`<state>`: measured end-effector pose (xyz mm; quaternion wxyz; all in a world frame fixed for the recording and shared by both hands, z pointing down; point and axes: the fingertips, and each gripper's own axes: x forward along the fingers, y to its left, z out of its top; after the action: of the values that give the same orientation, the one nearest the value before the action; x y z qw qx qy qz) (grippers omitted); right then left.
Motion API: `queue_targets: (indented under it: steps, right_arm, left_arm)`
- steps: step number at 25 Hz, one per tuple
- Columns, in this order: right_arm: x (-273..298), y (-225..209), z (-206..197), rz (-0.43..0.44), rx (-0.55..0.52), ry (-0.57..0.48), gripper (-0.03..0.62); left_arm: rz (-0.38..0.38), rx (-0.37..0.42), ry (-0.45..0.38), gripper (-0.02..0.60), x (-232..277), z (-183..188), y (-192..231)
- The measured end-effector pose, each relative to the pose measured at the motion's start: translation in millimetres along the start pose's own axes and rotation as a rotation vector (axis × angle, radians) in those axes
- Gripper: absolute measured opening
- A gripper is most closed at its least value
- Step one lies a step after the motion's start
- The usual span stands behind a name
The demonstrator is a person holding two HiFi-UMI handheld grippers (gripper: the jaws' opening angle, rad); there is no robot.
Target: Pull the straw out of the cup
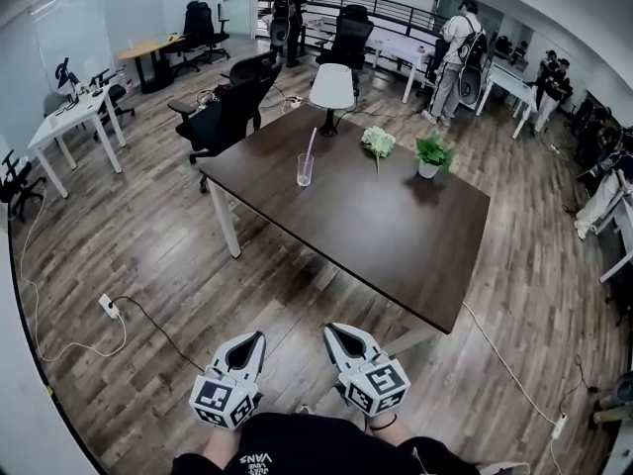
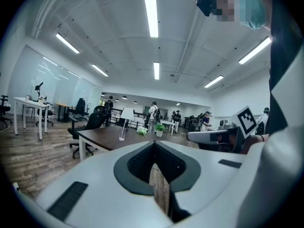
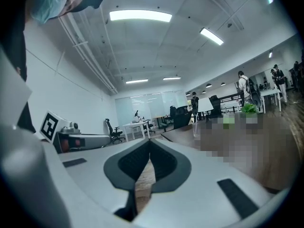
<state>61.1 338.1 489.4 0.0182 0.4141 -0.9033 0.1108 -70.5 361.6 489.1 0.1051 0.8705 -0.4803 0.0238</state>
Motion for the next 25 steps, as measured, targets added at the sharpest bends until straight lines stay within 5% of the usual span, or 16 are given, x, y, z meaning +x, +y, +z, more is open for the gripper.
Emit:
queue_targets:
  steps: [12,25]
  right_arm:
    - [16,-20,-4,0.013,0.002,0.018,0.018]
    - [98,-45,19,-0.043,0.000,0.001,0.018]
  left_arm:
    - [0.001,-0.018,0.012,0.011,23,-5,5]
    - [-0.053,0.001,0.012,0.011,79,24,80]
